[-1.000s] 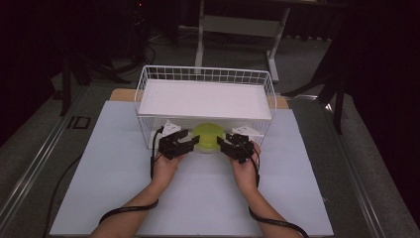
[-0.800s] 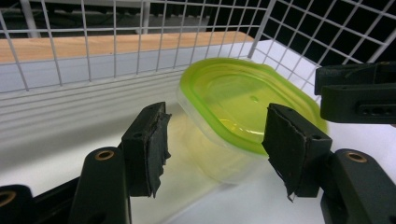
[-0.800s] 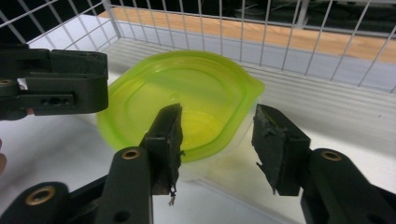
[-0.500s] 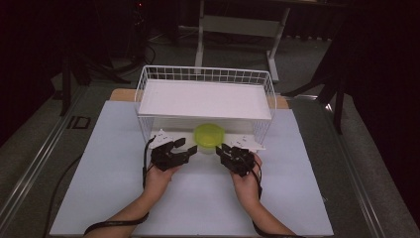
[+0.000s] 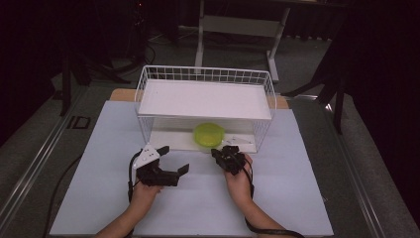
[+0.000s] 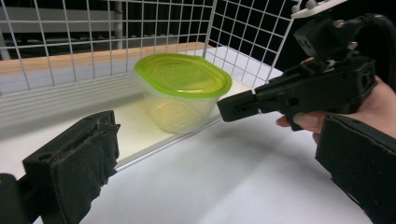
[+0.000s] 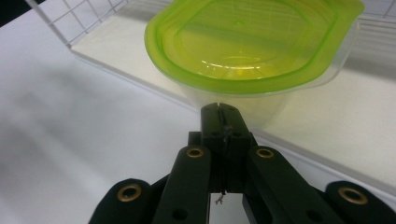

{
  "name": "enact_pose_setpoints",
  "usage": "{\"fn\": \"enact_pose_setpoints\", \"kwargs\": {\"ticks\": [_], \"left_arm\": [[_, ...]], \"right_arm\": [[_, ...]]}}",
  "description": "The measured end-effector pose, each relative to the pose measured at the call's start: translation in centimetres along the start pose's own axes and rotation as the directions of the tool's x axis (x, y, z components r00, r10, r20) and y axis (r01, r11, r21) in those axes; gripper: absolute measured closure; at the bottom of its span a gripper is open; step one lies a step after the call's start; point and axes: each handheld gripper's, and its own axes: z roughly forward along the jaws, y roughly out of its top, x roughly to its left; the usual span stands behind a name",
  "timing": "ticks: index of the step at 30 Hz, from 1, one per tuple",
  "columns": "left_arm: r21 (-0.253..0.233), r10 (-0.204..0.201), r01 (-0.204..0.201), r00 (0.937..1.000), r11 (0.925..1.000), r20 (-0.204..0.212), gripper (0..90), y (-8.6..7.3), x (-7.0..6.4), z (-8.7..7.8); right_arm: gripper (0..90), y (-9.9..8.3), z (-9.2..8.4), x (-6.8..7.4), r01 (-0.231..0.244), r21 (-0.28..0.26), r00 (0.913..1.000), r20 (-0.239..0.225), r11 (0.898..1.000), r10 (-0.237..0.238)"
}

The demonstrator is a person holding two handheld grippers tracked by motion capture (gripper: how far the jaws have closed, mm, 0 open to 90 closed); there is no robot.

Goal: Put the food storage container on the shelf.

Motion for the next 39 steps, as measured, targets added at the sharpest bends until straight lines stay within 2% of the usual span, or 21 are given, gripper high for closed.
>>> {"fn": "enact_pose_setpoints", "kwargs": {"ticks": [3, 7, 9, 18, 25, 29, 32, 35, 37, 38, 39], "left_arm": [[0.004, -0.004, 0.004, 0.9999, 1.0000, -0.012, 0.3, -0.1, 0.0, 0.3], [0.029, -0.018, 0.018, 0.9995, 0.9994, 0.025, 0.3, -0.7, 0.1, 0.9], [0.057, -0.012, 0.010, 0.9994, 0.9984, 0.034, 0.3, -1.1, 0.1, 1.2], [0.050, -0.008, 0.006, 0.9994, 0.9987, 0.034, 0.3, -1.0, 0.0, 1.2], [0.042, -0.013, 0.011, 0.9996, 0.9991, 0.026, 0.3, -0.9, 0.3, 1.0], [0.038, -0.013, 0.012, 0.9996, 0.9992, 0.026, 0.3, -0.9, 0.3, 1.0], [0.041, -0.007, 0.006, 0.9998, 0.9991, 0.021, 0.3, -0.8, 0.4, 1.0], [0.039, -0.014, 0.013, 0.9997, 0.9991, 0.022, 0.3, -0.6, 0.5, 0.9], [0.041, -0.012, 0.011, 0.9996, 0.9991, 0.025, 0.3, -0.5, 0.6, 0.9], [0.041, -0.012, 0.011, 0.9996, 0.9991, 0.025, 0.3, -0.5, 0.6, 0.9], [0.048, 0.000, -0.001, 0.9996, 0.9988, 0.028, 0.3, -0.4, 0.6, 0.8]], "right_arm": [[90.0, 0.3, 0.4, 0.0, 0.004, 0.001, 1.0000, 0.002, 1.000, -0.004], [90.0, 0.9, 1.5, -0.2, 0.007, 0.003, 0.9994, 0.033, 1.000, -0.007], [90.0, 1.2, 1.9, -0.3, 0.008, 0.000, 0.9990, 0.043, 1.000, -0.008], [90.0, 2.0, 3.4, -1.0, -0.054, 0.001, 0.9975, 0.046, 0.999, 0.054], [89.8, 2.6, 4.4, -0.5, -0.036, 0.002, 0.9982, 0.049, 0.999, 0.036], [88.1, 2.7, 4.5, -0.3, -0.018, 0.000, 0.9982, 0.057, 1.000, 0.018], [86.0, 2.6, 4.3, 0.0, -0.005, 0.004, 0.9989, 0.047, 1.000, 0.005], [80.3, 2.2, 3.6, 0.4, -0.005, -0.015, 0.9994, 0.033, 1.000, 0.006], [66.6, 1.9, 3.0, 0.6, -0.012, -0.027, 0.9999, 0.003, 1.000, 0.012], [66.6, 1.9, 3.0, 0.6, -0.012, -0.027, 0.9999, 0.003, 1.000, 0.012], [58.3, 1.7, 2.7, 0.8, -0.001, -0.034, 1.0000, -0.004, 0.999, 0.001]]}}
